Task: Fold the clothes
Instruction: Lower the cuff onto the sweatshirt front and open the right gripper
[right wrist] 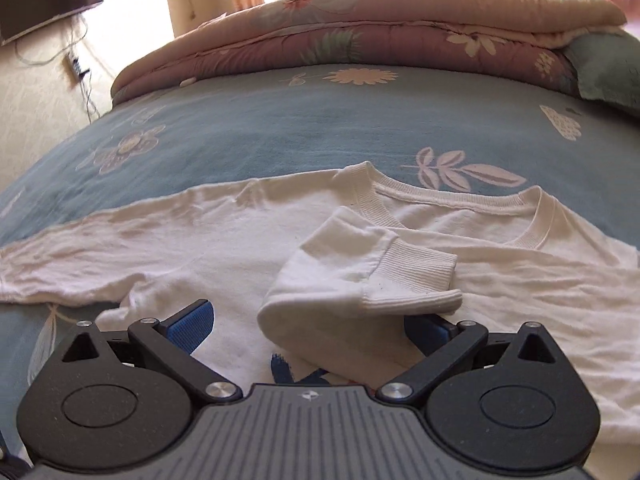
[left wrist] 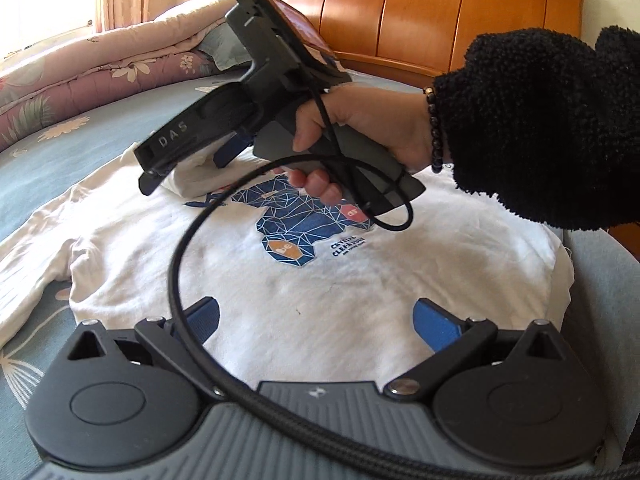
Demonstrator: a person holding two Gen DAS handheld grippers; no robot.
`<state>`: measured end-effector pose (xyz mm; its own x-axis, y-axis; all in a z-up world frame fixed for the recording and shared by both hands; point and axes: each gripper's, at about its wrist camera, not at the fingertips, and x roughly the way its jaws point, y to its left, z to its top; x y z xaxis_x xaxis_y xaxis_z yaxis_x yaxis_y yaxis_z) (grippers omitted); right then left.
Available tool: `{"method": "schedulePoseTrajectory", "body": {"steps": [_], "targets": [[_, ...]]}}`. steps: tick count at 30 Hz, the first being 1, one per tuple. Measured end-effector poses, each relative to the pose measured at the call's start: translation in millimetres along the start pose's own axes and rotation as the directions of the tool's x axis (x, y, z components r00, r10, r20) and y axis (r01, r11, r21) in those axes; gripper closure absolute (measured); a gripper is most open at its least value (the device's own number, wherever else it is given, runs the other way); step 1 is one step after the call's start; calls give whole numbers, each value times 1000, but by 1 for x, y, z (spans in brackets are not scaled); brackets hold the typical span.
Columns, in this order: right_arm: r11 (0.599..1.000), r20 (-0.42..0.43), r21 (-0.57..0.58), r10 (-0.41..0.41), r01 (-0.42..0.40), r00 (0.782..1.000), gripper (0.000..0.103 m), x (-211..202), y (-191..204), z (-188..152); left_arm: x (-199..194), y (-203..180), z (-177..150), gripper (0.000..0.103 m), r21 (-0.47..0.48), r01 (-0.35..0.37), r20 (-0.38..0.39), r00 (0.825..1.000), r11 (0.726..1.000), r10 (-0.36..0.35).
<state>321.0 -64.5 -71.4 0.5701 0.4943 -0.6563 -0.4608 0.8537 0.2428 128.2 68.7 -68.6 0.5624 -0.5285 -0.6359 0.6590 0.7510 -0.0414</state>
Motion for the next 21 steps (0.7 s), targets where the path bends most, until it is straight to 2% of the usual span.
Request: {"method": "schedulePoseTrajectory", "body": {"steps": [1, 3, 6, 9, 12, 16, 19, 21], "targets": [[999, 12, 33, 19, -20, 1000, 0, 2, -1, 3, 0, 0, 0, 1, 0, 0, -1, 1000, 1000, 0], [999, 53, 22, 33, -35, 998, 0, 5, 9, 11, 1, -1, -1, 1, -1, 0, -3, 1000, 1000, 0], [995, 74, -68, 78, -73, 994, 0, 12, 36, 23, 2, -2, -1, 1, -3, -2, -5, 1000, 1000, 2], [977, 45, -176, 128, -118, 991, 0, 22, 66, 29, 2, -2, 0, 1, -5, 1, -3, 1000, 1000, -1], [956, 20, -268, 133, -123, 991, 0, 26, 89, 29, 3, -2, 0, 1, -5, 0, -2, 1000, 1000, 0], [950, 34, -301, 92, -78, 995, 0, 16, 87, 27, 2, -5, 2, 1, -1, 5, 3, 1000, 1000, -5], [964, 54, -266, 16, -1, 998, 0, 1, 58, 29, 2, -8, 3, 1, 8, 6, 3, 1000, 1000, -7], [971, 68, -225, -64, 77, 996, 0, -11, 30, 30, 3, -10, 5, 1, 14, 12, 5, 1000, 1000, -12]]}}
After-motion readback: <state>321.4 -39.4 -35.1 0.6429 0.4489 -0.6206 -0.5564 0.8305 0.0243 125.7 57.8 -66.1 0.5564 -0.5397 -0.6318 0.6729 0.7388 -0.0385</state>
